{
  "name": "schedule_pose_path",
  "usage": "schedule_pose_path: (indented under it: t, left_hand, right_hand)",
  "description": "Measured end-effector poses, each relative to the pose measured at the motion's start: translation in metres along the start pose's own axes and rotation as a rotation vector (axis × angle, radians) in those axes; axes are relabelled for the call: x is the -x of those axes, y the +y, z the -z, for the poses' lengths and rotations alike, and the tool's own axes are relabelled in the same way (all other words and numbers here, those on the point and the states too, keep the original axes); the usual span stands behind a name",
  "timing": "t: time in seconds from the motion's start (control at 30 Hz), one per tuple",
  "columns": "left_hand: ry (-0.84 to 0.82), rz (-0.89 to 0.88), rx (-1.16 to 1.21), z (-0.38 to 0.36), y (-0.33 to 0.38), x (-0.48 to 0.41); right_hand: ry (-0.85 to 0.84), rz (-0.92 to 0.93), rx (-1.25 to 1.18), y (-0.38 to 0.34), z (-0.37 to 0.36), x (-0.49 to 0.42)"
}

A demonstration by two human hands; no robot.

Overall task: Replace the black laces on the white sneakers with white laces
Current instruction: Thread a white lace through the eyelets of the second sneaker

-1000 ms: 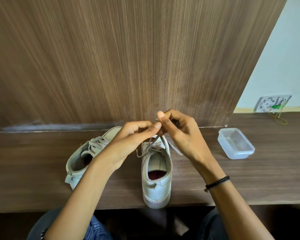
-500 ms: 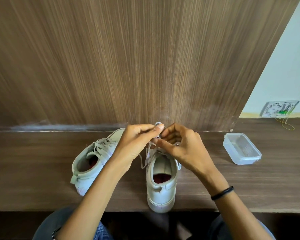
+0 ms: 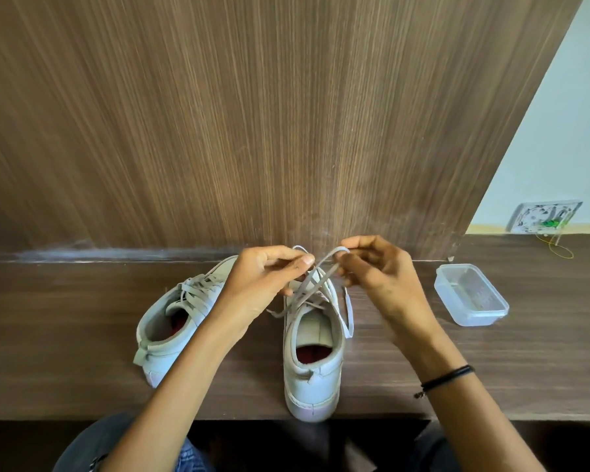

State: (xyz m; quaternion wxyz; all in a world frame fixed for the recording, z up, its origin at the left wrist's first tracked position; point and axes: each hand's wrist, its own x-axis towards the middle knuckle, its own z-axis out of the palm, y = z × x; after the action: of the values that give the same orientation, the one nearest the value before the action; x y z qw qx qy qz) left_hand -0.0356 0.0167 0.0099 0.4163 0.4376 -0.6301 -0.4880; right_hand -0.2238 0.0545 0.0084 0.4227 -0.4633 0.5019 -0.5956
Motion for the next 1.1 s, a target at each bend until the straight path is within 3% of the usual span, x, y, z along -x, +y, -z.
schedule_pose_path:
  t: [0.17, 0.33, 0.43, 0.57, 0.63, 0.8, 0.93, 1.1]
  left_hand:
    - [-0.060, -0.177, -0.686, 0.019, -0.018, -0.003]
    - [-0.109, -0.281, -0.921, 0.026, -0.025, -0.003]
    - [-0.082, -0.319, -0.964, 0.029, -0.028, -0.005]
    - [-0.080, -0.294, -1.048, 0.026, -0.029, -0.002]
    - [-0.082, -0.273, -1.070, 0.025, -0.030, -0.002]
    - [-0.162, -0.273, -1.004, 0.020, -0.030, -0.003]
    - [-0.206, -0.316, -0.870, 0.009, -0.033, -0.003]
    - [-0.160, -0.350, -0.622, 0.006, -0.028, -0.004]
  right_hand:
    - [0.150, -0.010, -0.060, 0.004, 0.025, -0.004]
    - [0.361, -0.067, -0.192, -0.005, 0.047, -0.007]
    - [0.450, -0.129, 0.024, 0.001, 0.056, -0.008]
    - [0.194, -0.052, 0.743, 0.024, 0.054, -0.003]
    - [0.067, 0.014, 0.886, 0.021, 0.047, -0.001]
    - [-0.436, 0.200, 0.762, 0.007, 0.025, 0.008]
    - [-0.423, 0.433, 0.858, 0.023, 0.009, 0.007]
    - [-0.362, 0.390, 0.707, 0.013, 0.013, 0.005]
